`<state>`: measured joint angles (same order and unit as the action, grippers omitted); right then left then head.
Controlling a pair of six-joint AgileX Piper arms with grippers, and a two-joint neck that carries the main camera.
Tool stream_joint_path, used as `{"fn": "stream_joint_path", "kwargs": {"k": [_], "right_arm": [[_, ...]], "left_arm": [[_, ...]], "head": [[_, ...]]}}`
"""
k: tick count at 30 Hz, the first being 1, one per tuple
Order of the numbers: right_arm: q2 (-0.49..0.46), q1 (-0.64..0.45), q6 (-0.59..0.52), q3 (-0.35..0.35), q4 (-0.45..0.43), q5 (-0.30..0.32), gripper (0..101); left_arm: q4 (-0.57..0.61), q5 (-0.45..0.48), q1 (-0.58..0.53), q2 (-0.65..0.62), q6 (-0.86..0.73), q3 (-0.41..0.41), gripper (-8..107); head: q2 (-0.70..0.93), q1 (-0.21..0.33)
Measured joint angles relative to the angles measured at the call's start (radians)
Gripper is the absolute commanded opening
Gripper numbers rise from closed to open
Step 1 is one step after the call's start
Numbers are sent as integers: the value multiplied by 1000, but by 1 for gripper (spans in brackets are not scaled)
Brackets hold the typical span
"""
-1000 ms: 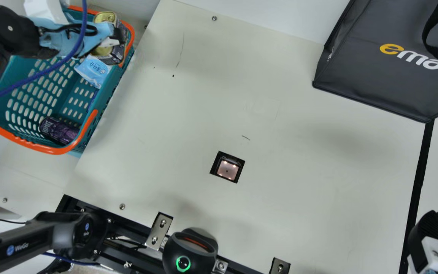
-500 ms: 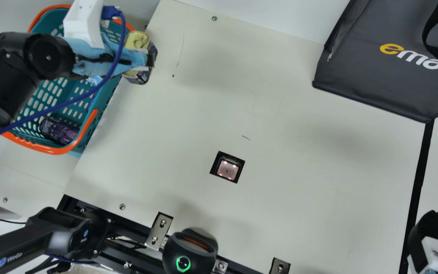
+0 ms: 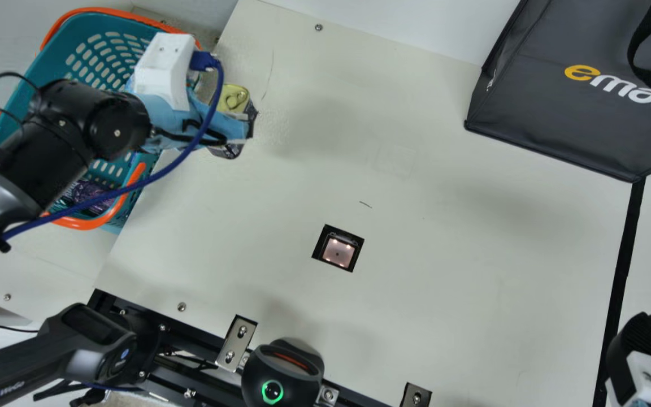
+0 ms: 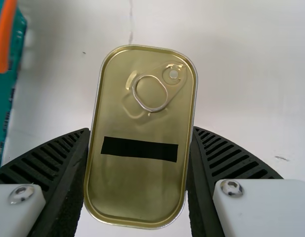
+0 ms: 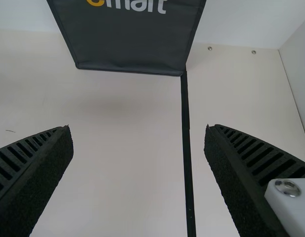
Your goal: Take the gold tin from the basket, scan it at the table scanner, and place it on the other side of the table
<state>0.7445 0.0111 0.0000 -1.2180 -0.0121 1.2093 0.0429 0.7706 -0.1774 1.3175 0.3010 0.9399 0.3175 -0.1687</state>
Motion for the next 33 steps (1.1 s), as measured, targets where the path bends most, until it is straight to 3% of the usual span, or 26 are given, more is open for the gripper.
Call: {"fn": "stream_joint_path", "kwargs": {"k": [33], "right_arm": [[0, 0, 0, 0, -1, 0, 95]], "left_arm": [[-187, 29, -470, -19, 507, -49, -8]], "head": [[2, 2]]}}
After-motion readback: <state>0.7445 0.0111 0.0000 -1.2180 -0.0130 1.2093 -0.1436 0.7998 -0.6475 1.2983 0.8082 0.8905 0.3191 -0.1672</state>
